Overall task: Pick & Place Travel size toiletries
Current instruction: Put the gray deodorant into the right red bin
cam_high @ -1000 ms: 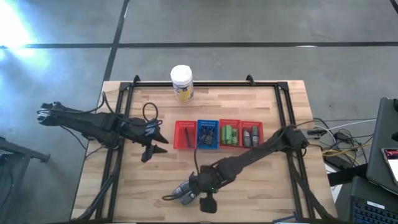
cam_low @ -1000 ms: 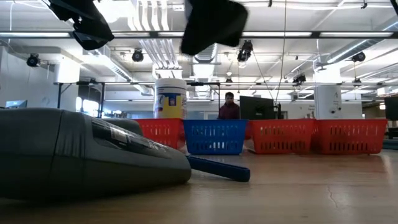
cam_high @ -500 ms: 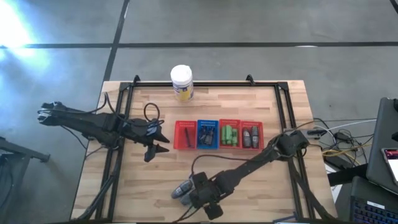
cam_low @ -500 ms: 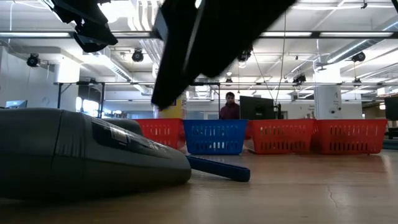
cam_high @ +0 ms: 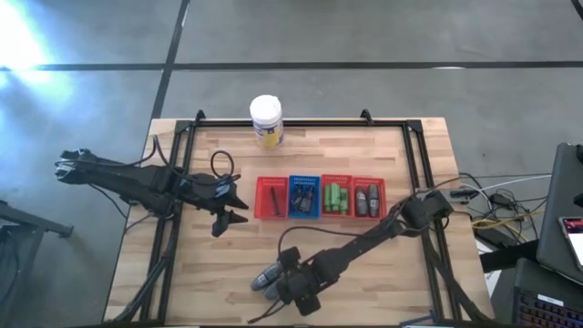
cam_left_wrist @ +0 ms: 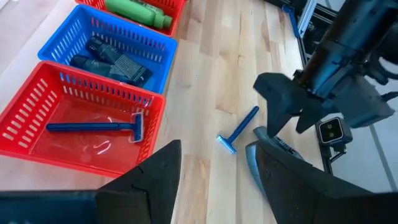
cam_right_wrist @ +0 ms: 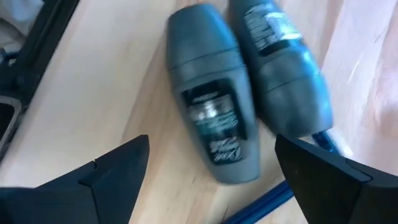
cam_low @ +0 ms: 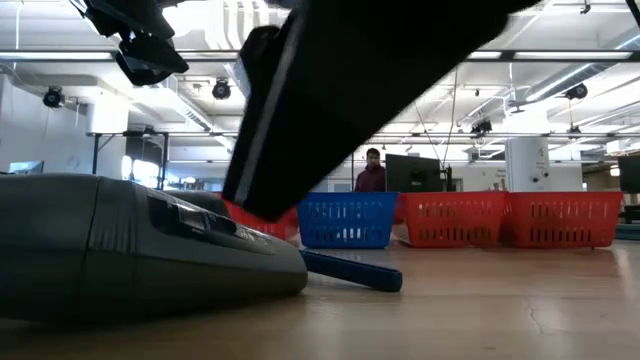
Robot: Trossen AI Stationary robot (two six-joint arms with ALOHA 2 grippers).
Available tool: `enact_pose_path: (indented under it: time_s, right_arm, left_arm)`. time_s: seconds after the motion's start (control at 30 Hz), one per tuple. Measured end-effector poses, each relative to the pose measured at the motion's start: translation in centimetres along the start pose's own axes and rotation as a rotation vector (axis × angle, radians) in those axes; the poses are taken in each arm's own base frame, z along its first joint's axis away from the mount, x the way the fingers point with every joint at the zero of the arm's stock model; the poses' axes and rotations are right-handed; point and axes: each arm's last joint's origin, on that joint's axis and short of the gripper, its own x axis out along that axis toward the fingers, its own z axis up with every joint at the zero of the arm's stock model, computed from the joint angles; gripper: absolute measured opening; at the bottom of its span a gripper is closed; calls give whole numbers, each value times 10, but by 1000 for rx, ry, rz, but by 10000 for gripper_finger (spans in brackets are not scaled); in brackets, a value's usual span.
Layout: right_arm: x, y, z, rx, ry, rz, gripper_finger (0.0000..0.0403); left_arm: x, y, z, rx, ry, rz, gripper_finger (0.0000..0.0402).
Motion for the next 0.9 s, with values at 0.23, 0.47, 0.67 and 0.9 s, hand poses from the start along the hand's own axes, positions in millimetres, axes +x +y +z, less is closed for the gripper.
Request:
enact_pose_path:
  time_s: [0.23, 0.47, 0.67, 0.9]
  right_arm:
    - [7, -7, 0, -1, -36, 5, 320]
    - [20, -5, -13, -14, -13, 48, 303]
    - [20, -7, -6, 15, -81, 32, 296]
    - [27, -7, -10, 66, -106, 42, 294]
  left_arm:
    - [0, 0, 0, -1, 0, 0, 211]
    - [0, 0, 0, -1, 0, 0, 211]
    - [0, 0, 0, -1, -1, 0, 211]
    - [0, 0, 0, 0, 0, 0, 211]
